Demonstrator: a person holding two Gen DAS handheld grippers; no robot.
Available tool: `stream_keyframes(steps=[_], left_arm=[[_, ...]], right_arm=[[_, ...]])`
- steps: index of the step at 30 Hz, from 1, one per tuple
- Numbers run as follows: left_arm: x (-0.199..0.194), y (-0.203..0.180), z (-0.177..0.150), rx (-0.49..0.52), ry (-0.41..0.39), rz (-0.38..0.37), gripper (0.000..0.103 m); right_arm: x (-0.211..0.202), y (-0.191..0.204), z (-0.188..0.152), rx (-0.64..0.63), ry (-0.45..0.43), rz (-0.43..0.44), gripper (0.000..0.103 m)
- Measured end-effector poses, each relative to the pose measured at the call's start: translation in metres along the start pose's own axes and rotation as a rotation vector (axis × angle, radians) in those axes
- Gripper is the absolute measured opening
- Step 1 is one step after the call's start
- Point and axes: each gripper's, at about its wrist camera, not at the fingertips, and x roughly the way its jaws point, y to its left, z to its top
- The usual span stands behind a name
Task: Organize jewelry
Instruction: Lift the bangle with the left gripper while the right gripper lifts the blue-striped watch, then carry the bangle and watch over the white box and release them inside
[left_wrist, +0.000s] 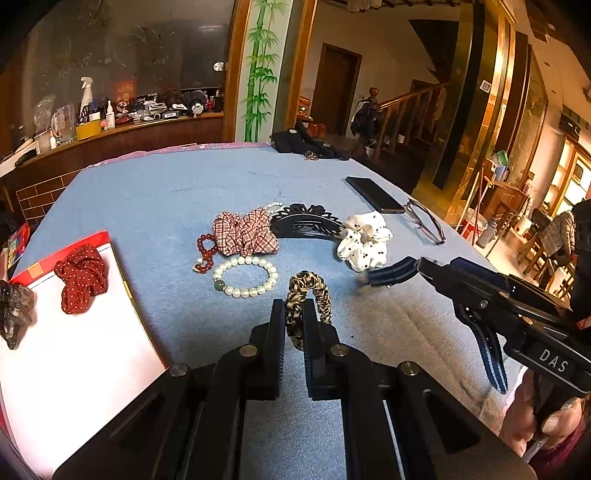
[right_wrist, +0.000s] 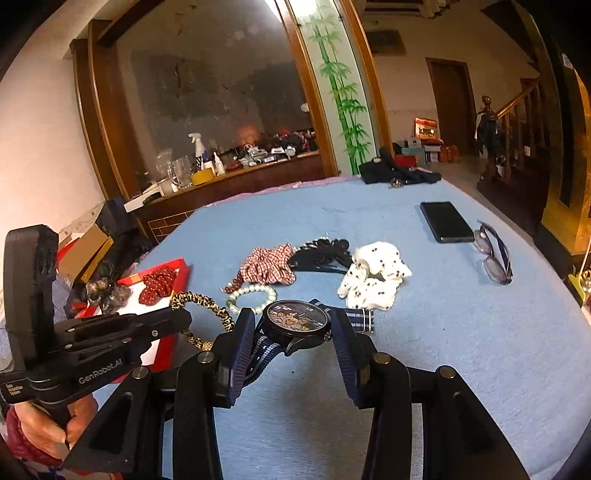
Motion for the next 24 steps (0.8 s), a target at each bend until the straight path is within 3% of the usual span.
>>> stream_keyframes(steps=[14, 24], left_arm=[[-0.021, 0.019, 0.001, -0.033, -0.034, 0.029, 0.008], [-0.046, 0.054, 0.005, -0.084, -0.085, 0.094, 0.008]], right_arm=[[-0.007, 0.019, 0.007, -0.032, -0.016, 0.027, 0.046], [-0.009, 0.051, 0.022, -0.085, -0.045, 0.076, 0.046]])
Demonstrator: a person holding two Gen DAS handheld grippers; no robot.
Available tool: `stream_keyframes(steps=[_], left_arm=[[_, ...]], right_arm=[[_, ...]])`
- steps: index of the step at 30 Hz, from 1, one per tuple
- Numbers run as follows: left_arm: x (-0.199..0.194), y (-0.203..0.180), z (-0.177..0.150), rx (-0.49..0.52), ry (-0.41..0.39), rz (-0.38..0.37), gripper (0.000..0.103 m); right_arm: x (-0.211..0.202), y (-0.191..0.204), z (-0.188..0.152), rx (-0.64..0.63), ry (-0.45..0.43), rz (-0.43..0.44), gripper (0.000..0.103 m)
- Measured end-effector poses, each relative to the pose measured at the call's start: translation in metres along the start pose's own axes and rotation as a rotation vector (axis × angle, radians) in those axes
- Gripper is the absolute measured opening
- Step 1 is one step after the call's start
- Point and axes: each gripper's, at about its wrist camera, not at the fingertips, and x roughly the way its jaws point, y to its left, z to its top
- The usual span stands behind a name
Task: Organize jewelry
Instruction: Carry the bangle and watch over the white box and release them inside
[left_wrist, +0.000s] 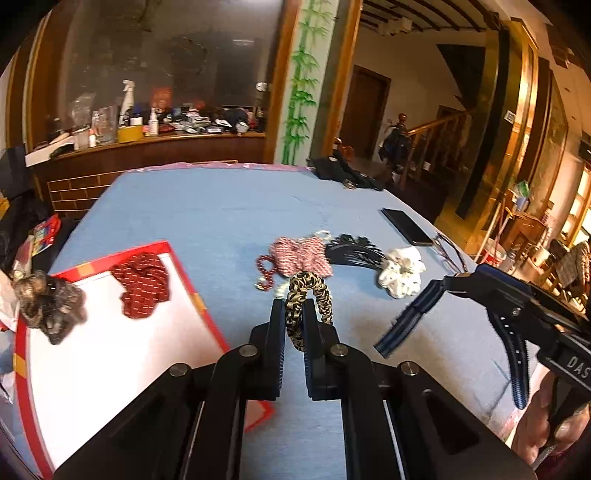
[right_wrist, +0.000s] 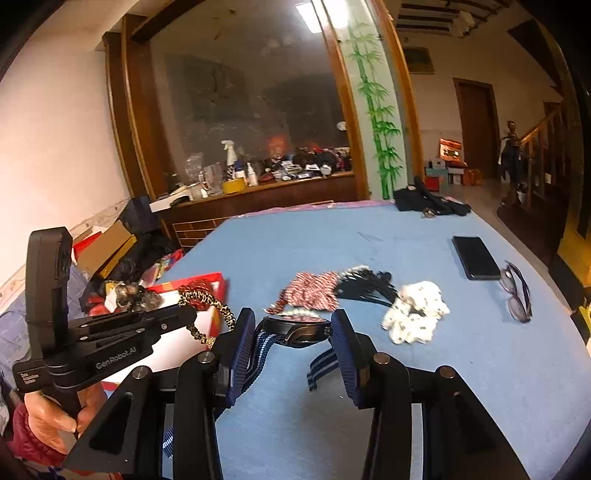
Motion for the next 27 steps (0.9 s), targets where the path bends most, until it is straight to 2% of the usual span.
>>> stream_keyframes(steps=[14, 21, 27], left_arm=[[-0.02, 0.066, 0.001, -0.085, -0.039, 0.132, 0.008], [-0.015, 0.117, -0.008, -0.166, -0.016, 0.227, 0.008], [-0.006, 0.157, -0.016, -0.229, 0.019, 0.283, 0.008]], right_arm=[[0.03, 0.064, 0.035, -0.084, 0.0, 0.127, 0.046], [0.071, 0.108, 0.045, -0.115, 0.059, 0.205, 0.046], [0.12, 0.137, 0.046, -0.129, 0.136, 0.231, 0.046]])
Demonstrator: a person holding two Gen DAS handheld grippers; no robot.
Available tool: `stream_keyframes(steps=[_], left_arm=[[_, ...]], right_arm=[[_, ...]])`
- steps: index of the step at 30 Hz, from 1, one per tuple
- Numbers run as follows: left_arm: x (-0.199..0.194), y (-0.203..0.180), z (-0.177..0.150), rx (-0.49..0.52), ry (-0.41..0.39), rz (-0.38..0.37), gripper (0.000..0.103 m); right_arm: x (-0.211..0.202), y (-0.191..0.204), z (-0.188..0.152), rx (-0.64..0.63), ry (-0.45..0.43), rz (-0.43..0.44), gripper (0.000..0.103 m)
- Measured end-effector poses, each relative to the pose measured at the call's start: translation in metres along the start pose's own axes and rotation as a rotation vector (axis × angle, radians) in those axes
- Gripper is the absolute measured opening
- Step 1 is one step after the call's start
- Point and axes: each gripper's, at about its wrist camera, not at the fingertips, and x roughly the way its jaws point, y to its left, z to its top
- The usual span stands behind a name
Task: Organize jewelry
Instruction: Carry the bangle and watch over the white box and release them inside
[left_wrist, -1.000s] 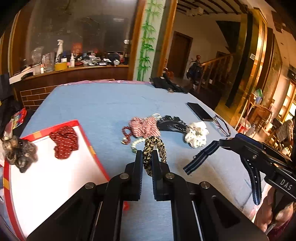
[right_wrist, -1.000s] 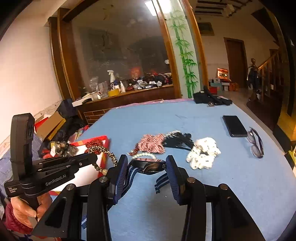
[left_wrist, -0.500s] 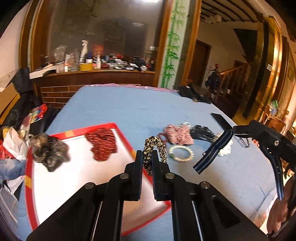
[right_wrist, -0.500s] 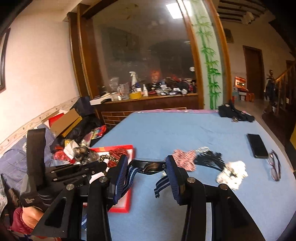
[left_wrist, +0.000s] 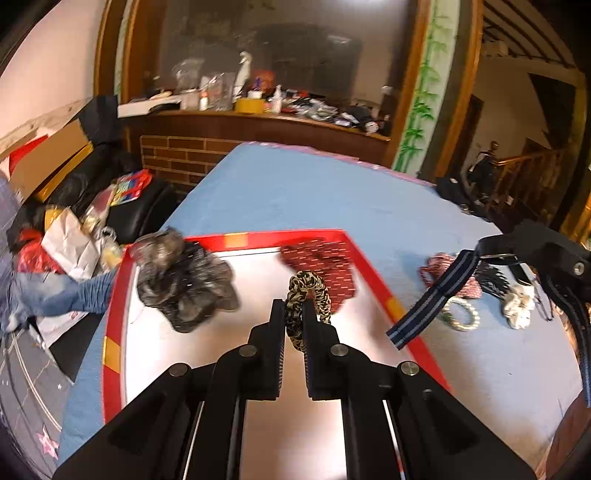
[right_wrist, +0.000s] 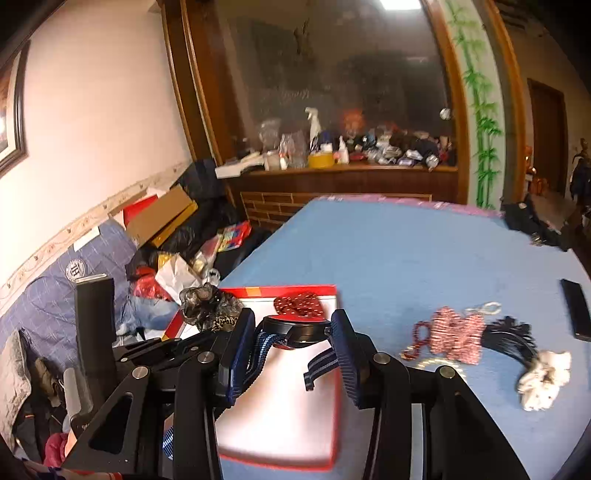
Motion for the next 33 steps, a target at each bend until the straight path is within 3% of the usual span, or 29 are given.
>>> stream_keyframes(steps=[8, 18, 33], left_arm=[[0.025, 0.026, 0.007, -0.055, 0.058, 0.023, 0.008], [0.042, 0.033, 0.009, -0.09, 0.14, 0.068, 0.008], [0.042, 0.037, 0.008, -0.115, 0.15, 0.081, 0.009]], right_arm=[[0.073, 0.012, 0.009, 0.003, 0.101, 0.0, 0.047], [0.149, 0.007, 0.002, 0.034, 0.231, -0.034, 0.047], [0.175, -0.019, -0.01, 0.083, 0.306, -0.062, 0.047]])
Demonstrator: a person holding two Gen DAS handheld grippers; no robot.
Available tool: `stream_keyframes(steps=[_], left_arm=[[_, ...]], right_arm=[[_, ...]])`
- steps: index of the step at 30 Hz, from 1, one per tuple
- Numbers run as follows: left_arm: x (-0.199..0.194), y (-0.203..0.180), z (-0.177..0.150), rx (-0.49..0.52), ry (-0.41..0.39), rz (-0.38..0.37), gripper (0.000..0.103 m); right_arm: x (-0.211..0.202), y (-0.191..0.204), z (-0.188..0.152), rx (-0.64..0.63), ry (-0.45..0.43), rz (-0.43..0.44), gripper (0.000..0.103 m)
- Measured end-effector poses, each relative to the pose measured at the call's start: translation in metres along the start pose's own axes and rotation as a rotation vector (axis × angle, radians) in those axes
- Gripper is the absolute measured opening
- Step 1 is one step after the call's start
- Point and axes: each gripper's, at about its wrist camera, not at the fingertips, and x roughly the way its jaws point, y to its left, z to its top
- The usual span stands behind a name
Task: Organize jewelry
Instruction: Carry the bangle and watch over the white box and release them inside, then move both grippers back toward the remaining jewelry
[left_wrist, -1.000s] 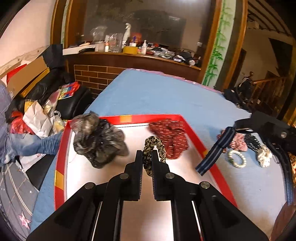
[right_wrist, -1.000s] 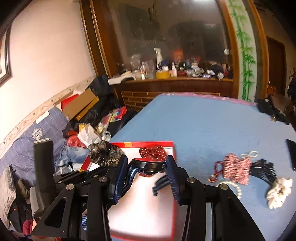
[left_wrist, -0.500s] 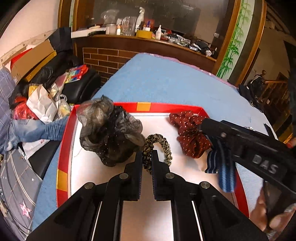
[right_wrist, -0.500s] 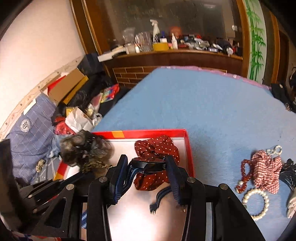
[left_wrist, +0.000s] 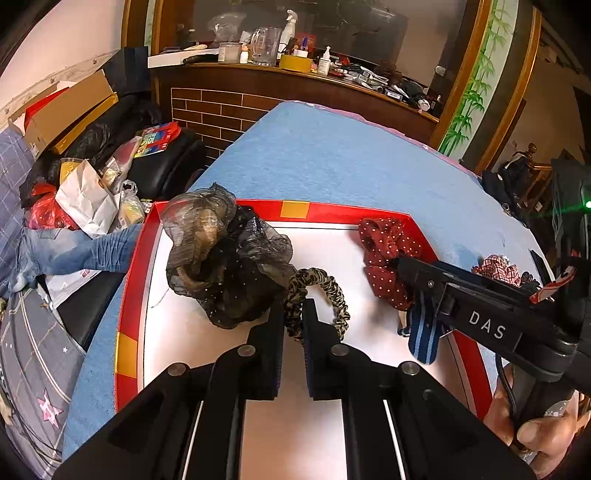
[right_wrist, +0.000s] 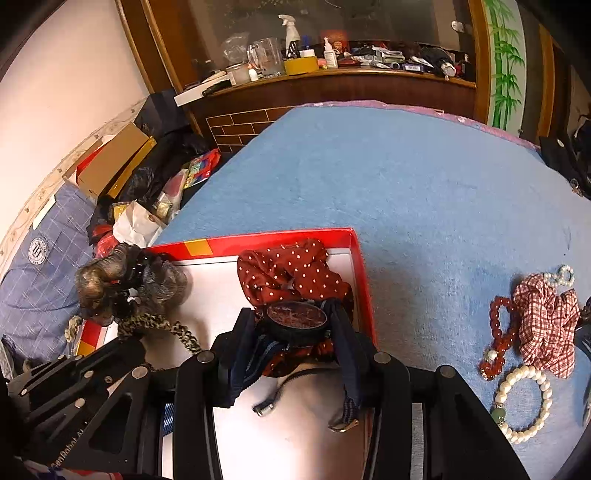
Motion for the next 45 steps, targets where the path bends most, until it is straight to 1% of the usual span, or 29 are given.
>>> stream_keyframes(steps=[5, 10, 15, 18, 21, 23, 25, 26, 29, 30, 32, 33, 34, 37, 39, 40, 41, 42, 43, 44, 45], left_arm=[[0.0, 0.002, 0.0, -0.006, 0.002, 0.011, 0.01], [-0.003, 0.003, 0.0, -0.008, -0.016, 0.028, 0.026], [-0.006, 0.005, 0.0, -0.011, -0.024, 0.026, 0.032], [-0.008, 0.007, -0.001, -0.016, -0.032, 0.029, 0.04], [-0.012, 0.009, -0.001, -0.025, -0.047, 0.028, 0.042], [-0.015, 0.011, -0.001, -0.032, -0.056, 0.021, 0.043], [-0.019, 0.013, -0.002, -0.037, -0.067, 0.019, 0.044], [-0.023, 0.013, -0.002, -0.04, -0.079, 0.019, 0.044], [-0.029, 0.013, -0.001, -0.037, -0.098, 0.014, 0.044], [-0.032, 0.012, -0.001, -0.034, -0.105, 0.014, 0.044], [-0.037, 0.009, -0.002, -0.026, -0.117, 0.015, 0.045], [-0.039, 0.006, -0.002, -0.021, -0.124, 0.014, 0.045], [-0.043, 0.003, -0.003, -0.014, -0.134, 0.009, 0.045], [-0.051, -0.007, -0.005, 0.004, -0.16, 0.002, 0.045], [-0.057, -0.018, -0.008, 0.028, -0.173, -0.002, 0.045], [-0.059, -0.023, -0.009, 0.041, -0.178, -0.007, 0.045], [-0.062, -0.03, -0.01, 0.055, -0.183, -0.016, 0.045], [-0.064, -0.036, -0.011, 0.068, -0.186, -0.024, 0.045], [-0.065, -0.042, -0.012, 0.079, -0.188, -0.03, 0.045], [-0.067, -0.051, -0.014, 0.096, -0.19, -0.041, 0.045], [-0.068, -0.056, -0.016, 0.106, -0.19, -0.048, 0.046]], right_arm=[[0.001, -0.003, -0.002, 0.0, 0.023, -0.009, 0.047], [-0.002, -0.005, -0.003, 0.003, 0.03, -0.011, 0.047], [-0.01, -0.005, -0.005, 0.015, 0.025, 0.016, 0.048], [-0.021, -0.002, -0.006, 0.01, 0.01, 0.037, 0.051], [-0.039, 0.002, -0.007, 0.002, -0.026, 0.055, 0.061], [-0.055, 0.005, -0.009, -0.003, -0.058, 0.069, 0.069], [-0.076, 0.007, -0.011, -0.016, -0.107, 0.06, 0.072], [-0.084, 0.008, -0.012, -0.022, -0.126, 0.05, 0.076], [-0.119, 0.011, -0.017, -0.051, -0.227, -0.055, 0.085], [-0.134, 0.012, -0.02, -0.065, -0.275, -0.093, 0.088], [-0.157, 0.008, -0.025, -0.07, -0.337, -0.134, 0.099], [-0.165, 0.006, -0.026, -0.069, -0.354, -0.134, 0.1], [-0.176, 0.001, -0.029, -0.064, -0.371, -0.12, 0.1], [-0.191, -0.027, -0.039, 0.006, -0.356, -0.059, 0.101], [-0.191, -0.061, -0.047, 0.109, -0.311, -0.009, 0.101], [-0.193, -0.082, -0.054, 0.193, -0.323, -0.006, 0.097], [-0.196, -0.098, -0.062, 0.267, -0.351, -0.025, 0.086], [-0.202, -0.114, -0.073, 0.337, -0.386, -0.063, 0.083], [-0.208, -0.126, -0.078, 0.361, -0.397, -0.121, 0.083], [-0.214, -0.132, -0.081, 0.337, -0.41, -0.169, 0.083], [-0.224, -0.135, -0.085, 0.296, -0.446, -0.228, 0.084]])
